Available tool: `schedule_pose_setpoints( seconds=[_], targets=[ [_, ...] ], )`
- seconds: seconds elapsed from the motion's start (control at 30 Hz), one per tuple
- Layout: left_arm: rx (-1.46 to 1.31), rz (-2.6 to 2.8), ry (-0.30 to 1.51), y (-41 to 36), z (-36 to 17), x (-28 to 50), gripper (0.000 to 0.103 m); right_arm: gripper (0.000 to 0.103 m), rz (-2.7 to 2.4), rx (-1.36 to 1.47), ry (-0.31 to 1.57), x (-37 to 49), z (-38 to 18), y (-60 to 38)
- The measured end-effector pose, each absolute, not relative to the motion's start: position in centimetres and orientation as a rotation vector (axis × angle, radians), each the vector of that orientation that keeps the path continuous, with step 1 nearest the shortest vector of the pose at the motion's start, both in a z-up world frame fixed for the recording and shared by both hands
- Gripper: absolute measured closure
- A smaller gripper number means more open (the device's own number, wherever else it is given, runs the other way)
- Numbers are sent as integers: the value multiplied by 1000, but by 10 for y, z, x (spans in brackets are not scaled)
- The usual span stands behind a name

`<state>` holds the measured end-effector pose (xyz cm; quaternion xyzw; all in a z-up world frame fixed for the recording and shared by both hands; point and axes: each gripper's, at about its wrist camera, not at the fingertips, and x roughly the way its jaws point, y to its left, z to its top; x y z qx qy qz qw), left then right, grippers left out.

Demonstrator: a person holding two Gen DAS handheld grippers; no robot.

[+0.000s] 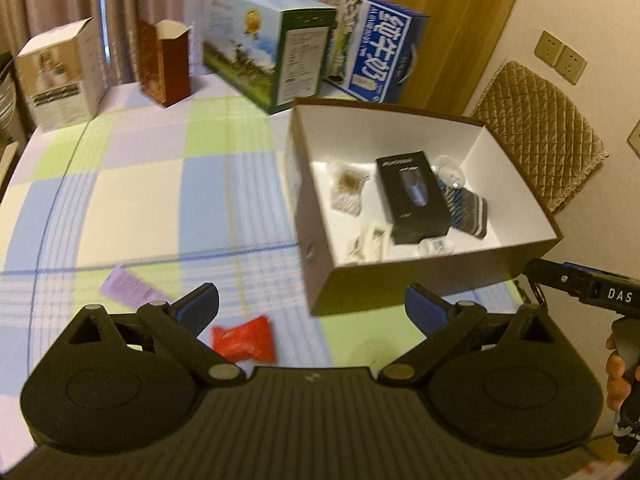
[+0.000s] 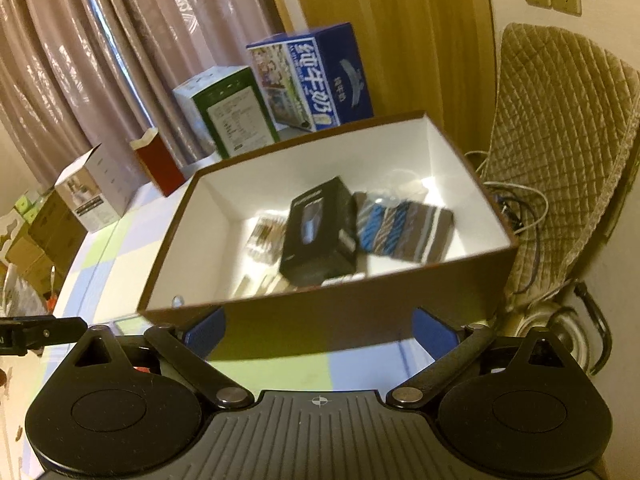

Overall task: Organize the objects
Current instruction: 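Withdraw both tools from the box back toward the table items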

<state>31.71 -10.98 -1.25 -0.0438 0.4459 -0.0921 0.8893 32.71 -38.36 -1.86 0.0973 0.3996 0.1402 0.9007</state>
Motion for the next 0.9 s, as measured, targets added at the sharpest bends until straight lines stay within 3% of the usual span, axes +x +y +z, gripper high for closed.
schedule_pose_setpoints(
  seconds=[0.9],
  targets=[
    [-153, 66, 1038, 24, -60, 214, 5, 6, 517, 106, 978, 261, -63, -246]
  ],
)
